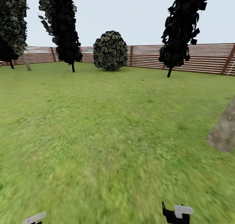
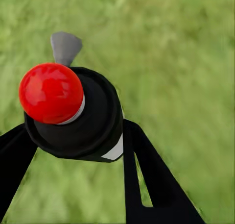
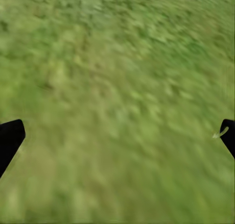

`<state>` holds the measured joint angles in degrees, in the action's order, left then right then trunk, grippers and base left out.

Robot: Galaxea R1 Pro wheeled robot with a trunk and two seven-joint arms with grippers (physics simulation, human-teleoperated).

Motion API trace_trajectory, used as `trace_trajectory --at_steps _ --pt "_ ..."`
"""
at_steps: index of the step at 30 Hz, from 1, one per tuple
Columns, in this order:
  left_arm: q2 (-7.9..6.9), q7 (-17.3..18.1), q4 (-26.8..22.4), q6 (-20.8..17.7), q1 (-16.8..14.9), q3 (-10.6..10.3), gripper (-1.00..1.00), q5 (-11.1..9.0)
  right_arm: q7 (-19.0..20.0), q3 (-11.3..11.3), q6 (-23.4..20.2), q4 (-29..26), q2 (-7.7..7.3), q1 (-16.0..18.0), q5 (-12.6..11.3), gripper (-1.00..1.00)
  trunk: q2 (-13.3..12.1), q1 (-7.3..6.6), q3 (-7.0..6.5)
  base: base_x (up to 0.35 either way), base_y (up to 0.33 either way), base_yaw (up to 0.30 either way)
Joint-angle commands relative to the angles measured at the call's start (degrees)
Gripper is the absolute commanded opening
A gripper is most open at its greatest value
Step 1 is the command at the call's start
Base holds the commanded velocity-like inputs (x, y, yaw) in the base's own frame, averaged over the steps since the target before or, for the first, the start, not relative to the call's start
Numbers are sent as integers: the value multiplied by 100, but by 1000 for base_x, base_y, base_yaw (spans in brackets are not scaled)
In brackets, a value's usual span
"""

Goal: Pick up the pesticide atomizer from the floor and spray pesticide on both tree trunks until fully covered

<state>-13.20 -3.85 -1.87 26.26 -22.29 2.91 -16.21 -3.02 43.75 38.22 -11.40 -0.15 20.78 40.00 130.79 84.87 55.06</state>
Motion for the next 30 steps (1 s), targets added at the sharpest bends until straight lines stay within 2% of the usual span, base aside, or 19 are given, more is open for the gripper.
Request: trace_trajectory --at_steps 1,8,30 --pt "0 -2 2 12 -3 28 -100 13 -32 28 20 6 -2 5 61 100 2 0 5 81 305 280" --pt "-5 -2 2 19 -3 26 -100 13 -32 28 19 6 -2 4 61 100 2 0 5 58 240 280" --pt "19 7 2 20 -3 20 -100 22 -32 28 27 7 2 -1 61 100 2 0 5 1 5 280"
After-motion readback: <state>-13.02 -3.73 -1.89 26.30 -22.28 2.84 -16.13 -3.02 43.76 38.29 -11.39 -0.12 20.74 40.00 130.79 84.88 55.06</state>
